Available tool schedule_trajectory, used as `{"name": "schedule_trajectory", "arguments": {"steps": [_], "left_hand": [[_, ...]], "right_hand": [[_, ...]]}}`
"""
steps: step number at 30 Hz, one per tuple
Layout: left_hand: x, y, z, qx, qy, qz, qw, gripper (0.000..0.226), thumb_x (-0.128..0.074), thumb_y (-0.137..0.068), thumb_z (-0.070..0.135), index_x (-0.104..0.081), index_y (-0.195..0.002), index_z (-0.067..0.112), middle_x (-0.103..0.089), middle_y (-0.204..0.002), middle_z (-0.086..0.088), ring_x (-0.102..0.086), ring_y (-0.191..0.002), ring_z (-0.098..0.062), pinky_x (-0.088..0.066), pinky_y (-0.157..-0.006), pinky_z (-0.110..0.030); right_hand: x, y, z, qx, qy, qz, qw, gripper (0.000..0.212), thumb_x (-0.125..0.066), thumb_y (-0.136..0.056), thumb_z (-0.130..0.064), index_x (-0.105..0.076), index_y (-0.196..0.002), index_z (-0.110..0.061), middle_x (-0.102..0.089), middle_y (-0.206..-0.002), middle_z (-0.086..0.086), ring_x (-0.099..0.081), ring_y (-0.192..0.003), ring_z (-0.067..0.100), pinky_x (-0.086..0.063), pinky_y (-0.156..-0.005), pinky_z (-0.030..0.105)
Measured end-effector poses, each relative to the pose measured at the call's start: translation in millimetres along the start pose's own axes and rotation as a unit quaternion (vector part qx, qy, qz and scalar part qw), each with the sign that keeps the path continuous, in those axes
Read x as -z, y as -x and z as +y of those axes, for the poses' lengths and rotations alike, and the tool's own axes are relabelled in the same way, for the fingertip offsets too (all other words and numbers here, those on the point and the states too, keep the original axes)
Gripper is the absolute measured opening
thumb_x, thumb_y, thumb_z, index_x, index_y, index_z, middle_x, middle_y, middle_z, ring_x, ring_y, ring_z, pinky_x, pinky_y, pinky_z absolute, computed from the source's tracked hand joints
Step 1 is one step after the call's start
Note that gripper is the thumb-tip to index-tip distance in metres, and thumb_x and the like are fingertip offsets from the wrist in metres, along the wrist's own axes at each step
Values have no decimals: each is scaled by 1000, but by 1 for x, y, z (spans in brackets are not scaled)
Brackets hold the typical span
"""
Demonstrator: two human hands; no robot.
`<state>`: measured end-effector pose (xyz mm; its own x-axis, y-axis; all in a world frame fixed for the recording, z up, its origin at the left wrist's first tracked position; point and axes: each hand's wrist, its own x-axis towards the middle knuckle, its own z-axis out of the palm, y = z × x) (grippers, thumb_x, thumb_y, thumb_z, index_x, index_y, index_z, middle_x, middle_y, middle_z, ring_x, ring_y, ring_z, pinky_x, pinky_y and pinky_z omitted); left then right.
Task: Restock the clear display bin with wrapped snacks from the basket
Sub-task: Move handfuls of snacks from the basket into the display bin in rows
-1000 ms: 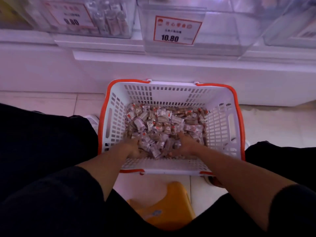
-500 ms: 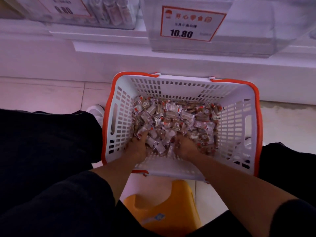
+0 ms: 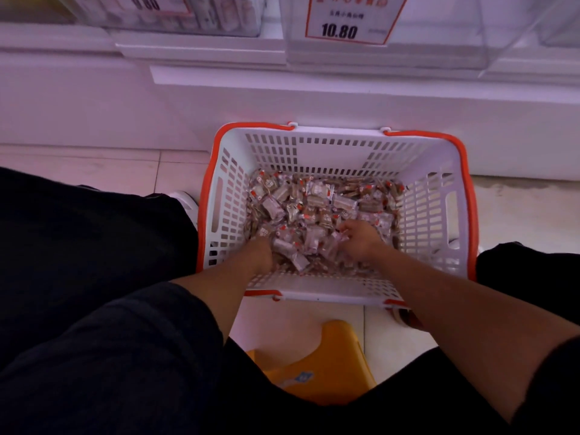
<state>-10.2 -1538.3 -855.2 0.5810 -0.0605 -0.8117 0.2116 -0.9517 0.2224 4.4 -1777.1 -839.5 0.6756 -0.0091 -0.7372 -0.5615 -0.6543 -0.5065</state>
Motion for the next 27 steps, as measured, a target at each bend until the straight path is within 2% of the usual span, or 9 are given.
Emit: {"name": "schedule_trajectory", "arguments": {"steps": [3,7,9,11,15,18,20,23,27], "left_hand": [[-4,2,-2,-37,-6,6,999,25,-70,-88,18,-63,-108,6,-63,-107,-18,-61,-99,-33,-42,-73,-30],[-9,2,0,-73,-29,12,997,17,-66,-91,25,-61,-99,11,-63,-102,-15,-60,-95,-31,-43,-74,-31],[-8,2,4,-95,-29,17,995,7,-60,-93,21,-59,-93,14,-65,-100,-16,-59,-88,-31,-46,-73,-34],[-2,2,8,-101,-21,26,994,5,-61,-92,19,-58,-88,18,-65,-93,-13,-58,-82,-28,-41,-65,-30],[35,11,25,-61,-12,-47,997,13,-69,-87,14,-64,-75,11,-58,-58,3,-57,-61,-18,-42,-48,-22],[78,22,37,-16,10,-99,995,17,-67,-86,19,-71,-95,5,-75,-76,-3,-71,-62,-19,-61,-61,-30],[102,30,46,-55,38,-93,993,16,-67,-90,20,-72,-98,7,-74,-87,-3,-70,-71,-17,-56,-58,-24],[122,41,58,-86,157,-39,983,22,-71,-89,19,-70,-111,17,-66,-86,5,-63,-75,-10,-47,-58,-18],[136,56,66,-85,370,-90,921,24,-65,-92,1,-62,-114,10,-74,-81,-11,-72,-70,-19,-57,-55,-27]], "right_hand": [[2,1,2,-9,-61,13,998,34,-72,-80,1,-67,-112,-8,-67,-96,10,-69,-94,31,-54,-54,17],[3,3,-4,-83,-229,12,970,25,-57,-90,14,-52,-80,-9,-63,-85,13,-71,-59,20,-52,-37,27],[3,6,-4,-89,-288,-1,953,29,-52,-91,15,-47,-76,-9,-64,-75,12,-70,-57,20,-56,-43,32],[3,8,0,-87,-303,4,949,22,-58,-90,12,-53,-80,-8,-65,-86,15,-70,-79,28,-62,-59,38],[14,15,3,-76,-370,-53,924,8,-56,-91,12,-59,-92,5,-74,-77,7,-74,-73,20,-60,-57,29],[32,18,-13,-65,-386,-115,913,24,-59,-91,8,-59,-114,12,-69,-108,20,-70,-95,27,-63,-70,34],[45,20,-29,-48,-387,-152,908,23,-59,-92,5,-59,-115,8,-67,-112,19,-69,-98,26,-62,-75,34],[63,23,-58,-15,-397,-182,900,14,-56,-94,3,-60,-108,1,-72,-97,12,-72,-85,20,-62,-75,34],[86,40,-92,29,-380,-184,906,14,-53,-97,1,-60,-106,-5,-74,-89,8,-73,-77,18,-60,-76,34]]}}
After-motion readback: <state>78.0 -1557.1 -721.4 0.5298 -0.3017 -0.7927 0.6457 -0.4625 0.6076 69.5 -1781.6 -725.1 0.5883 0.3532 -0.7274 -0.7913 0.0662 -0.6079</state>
